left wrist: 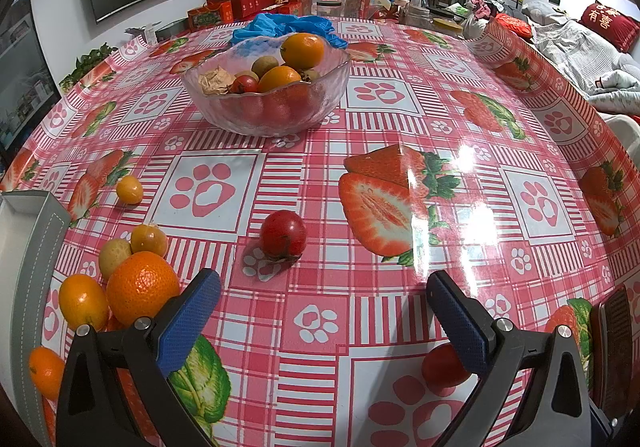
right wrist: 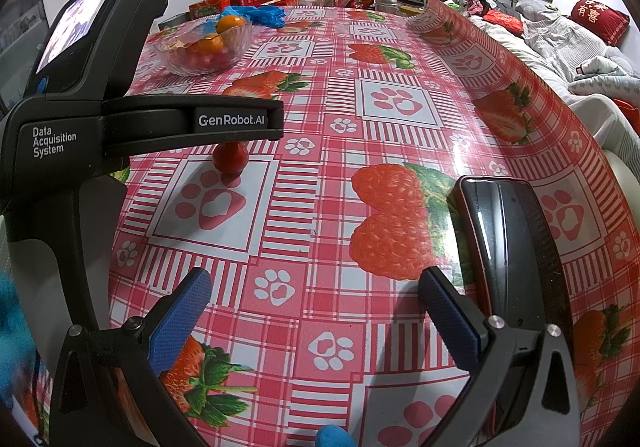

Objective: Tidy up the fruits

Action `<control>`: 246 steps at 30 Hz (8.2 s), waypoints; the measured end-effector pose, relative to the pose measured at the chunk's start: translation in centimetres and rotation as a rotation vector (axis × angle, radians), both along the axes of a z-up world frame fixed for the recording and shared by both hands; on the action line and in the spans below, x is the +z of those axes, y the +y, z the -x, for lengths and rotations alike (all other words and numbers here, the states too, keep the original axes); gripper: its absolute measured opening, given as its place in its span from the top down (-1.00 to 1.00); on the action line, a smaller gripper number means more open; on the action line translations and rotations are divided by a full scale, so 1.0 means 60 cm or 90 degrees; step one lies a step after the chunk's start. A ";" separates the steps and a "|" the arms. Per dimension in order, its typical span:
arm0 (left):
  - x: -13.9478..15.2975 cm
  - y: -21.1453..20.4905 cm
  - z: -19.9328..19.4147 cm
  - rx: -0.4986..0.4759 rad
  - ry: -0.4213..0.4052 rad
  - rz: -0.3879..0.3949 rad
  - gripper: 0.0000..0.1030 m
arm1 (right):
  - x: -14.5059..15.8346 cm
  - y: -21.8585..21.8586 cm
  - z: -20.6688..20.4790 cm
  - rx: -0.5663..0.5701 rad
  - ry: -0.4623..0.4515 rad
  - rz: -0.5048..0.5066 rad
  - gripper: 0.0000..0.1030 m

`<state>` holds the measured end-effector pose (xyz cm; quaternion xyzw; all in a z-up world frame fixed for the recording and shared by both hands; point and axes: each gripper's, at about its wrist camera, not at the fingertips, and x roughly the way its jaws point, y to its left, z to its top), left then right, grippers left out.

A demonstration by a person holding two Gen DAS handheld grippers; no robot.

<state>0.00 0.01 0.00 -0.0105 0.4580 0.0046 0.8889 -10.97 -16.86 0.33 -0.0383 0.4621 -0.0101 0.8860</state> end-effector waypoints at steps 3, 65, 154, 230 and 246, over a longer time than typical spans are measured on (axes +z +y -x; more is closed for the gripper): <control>0.000 0.000 0.000 0.000 0.000 0.000 -1.00 | 0.000 0.000 0.000 0.000 0.000 0.000 -1.00; 0.006 0.196 0.239 -0.011 0.017 -0.036 -1.00 | 0.002 0.002 0.001 -0.001 0.000 0.000 -1.00; 0.082 0.506 0.302 0.178 -0.022 -0.016 0.54 | 0.087 0.463 -0.008 0.392 0.090 -0.136 0.53; 0.036 0.228 0.247 -0.029 0.055 -0.040 -0.85 | 0.007 0.111 -0.073 0.088 0.104 -0.082 -1.00; 0.010 0.241 0.221 0.005 0.067 -0.035 -0.85 | -0.009 0.143 -0.088 0.119 0.091 0.015 -1.00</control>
